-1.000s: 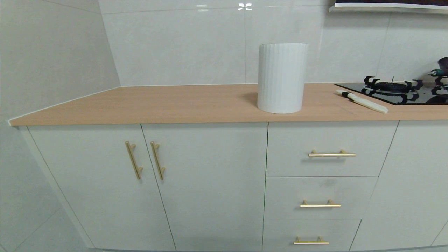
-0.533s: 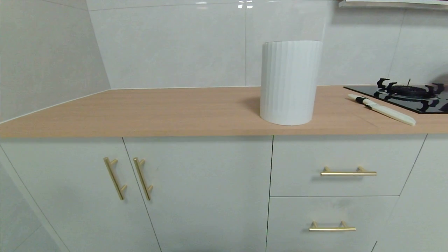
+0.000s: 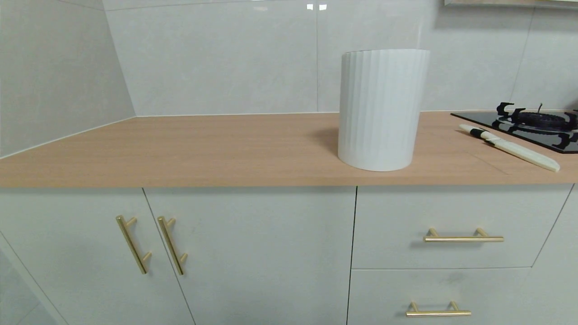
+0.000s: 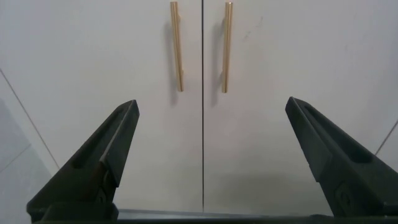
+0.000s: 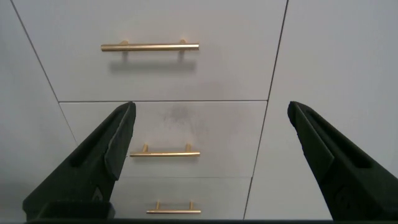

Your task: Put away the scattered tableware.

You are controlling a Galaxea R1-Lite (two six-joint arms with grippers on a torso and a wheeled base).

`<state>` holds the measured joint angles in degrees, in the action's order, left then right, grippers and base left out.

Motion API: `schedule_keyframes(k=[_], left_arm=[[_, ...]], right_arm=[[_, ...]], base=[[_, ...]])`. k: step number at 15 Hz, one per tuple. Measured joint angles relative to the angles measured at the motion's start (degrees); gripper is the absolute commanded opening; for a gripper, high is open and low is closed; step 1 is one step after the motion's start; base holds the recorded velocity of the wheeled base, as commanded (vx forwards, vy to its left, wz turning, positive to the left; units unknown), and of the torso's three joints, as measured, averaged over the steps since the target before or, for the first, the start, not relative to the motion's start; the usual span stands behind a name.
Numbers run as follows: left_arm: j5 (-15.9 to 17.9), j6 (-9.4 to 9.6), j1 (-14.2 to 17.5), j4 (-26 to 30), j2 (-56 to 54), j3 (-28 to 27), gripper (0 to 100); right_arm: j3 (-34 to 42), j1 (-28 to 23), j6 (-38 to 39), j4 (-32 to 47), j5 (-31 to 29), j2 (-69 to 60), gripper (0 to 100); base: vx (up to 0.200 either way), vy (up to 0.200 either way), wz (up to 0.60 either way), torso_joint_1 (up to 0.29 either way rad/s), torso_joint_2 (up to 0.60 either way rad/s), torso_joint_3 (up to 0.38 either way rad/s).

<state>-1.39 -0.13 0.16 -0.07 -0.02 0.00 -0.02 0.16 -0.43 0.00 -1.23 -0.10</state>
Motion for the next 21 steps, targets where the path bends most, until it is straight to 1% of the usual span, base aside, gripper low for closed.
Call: schedule_keyframes(k=[1, 12, 21], left_arm=[[0.0, 0.09, 0.0, 0.0, 0.0, 0.0, 100], [0.1, 0.04, 0.0, 0.0, 0.0, 0.0, 100], [0.0, -0.11, 0.0, 0.0, 0.0, 0.0, 100]], right_arm=[[0.0, 0.0, 0.0, 0.0, 0.0, 0.0, 100], [0.0, 0.0, 0.1, 0.0, 0.0, 0.0, 100], [0.0, 0.0, 0.1, 0.0, 0.0, 0.0, 100]], base=[[0.0, 0.0, 0.0, 0.0, 0.0, 0.0], [0.0, -0.2, 0.0, 0.002, 0.0, 0.002], [0.0, 0.0, 0.0, 0.0, 0.0, 0.0]])
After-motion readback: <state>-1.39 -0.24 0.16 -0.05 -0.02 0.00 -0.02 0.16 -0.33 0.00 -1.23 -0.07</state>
